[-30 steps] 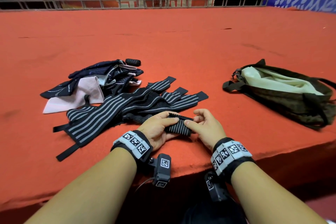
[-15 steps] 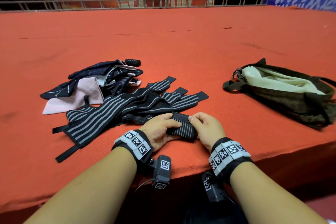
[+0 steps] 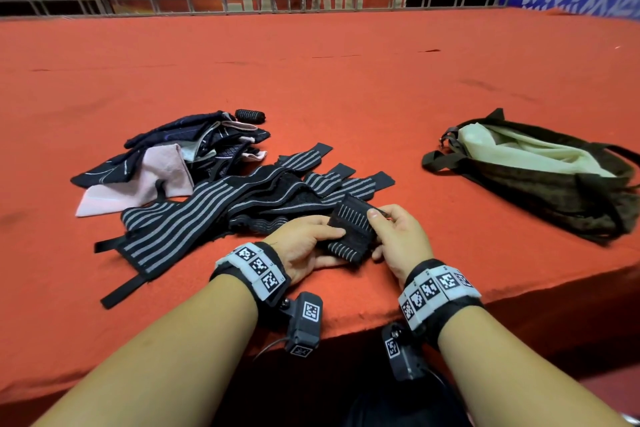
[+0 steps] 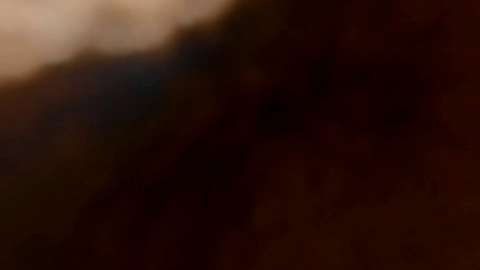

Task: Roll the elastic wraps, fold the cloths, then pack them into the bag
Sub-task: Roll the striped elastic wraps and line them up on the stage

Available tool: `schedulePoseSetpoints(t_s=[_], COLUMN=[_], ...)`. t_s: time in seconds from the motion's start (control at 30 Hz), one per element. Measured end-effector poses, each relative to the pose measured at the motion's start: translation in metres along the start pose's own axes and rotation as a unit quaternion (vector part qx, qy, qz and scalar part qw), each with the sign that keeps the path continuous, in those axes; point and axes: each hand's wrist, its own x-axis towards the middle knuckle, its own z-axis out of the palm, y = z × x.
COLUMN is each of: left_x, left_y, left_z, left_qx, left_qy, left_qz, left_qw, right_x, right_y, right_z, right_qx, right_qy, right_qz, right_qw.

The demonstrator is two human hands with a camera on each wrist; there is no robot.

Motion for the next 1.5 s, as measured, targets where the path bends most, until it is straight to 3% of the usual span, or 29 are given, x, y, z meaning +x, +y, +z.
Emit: schedulePoseSetpoints(t_s=[0.3,0.57,0.87,1.1,1.27,1.5], left_x=[0.005,0.004,0.004,0.008,0.009,0.005], left_y=[-0.007,-0.005,0.0,-0.002,-0.002,0.002], left_z=[-0.011,-0.009,-0.001,0.002,0.004,0.003], left_qx=[0.042,0.059,0.041,0.064,0.09,0.061], left_qy=[-0.046,-0.071,-0.031,0.005,0.009,0.03], left_qz=[0.013,0.017,-0.02,-0.013,-0.026,-0.026], left_qw=[0.998,0.996,0.998,0.998,0.996,0.997], right_x=[-0.001,0.0,-0.001,-0.003,-0.002,-0.004], right_y=[-0.002,0.0,0.001,-0.002,0.0,-0.011], right_z=[-0.003,-0.009,-0.014,-0.013,-0.009,-0.01], right_qx=[0.082,0.133,0.211,0.166,0.113,0.203], right_qy=[-0.046,-0.046,-0.061,-0.083,-0.031,-0.04], right_qz=[0.021,0.032,0.058,0.053,0.03,0.058], right_qw=[0.995,0.989,0.974,0.981,0.993,0.977])
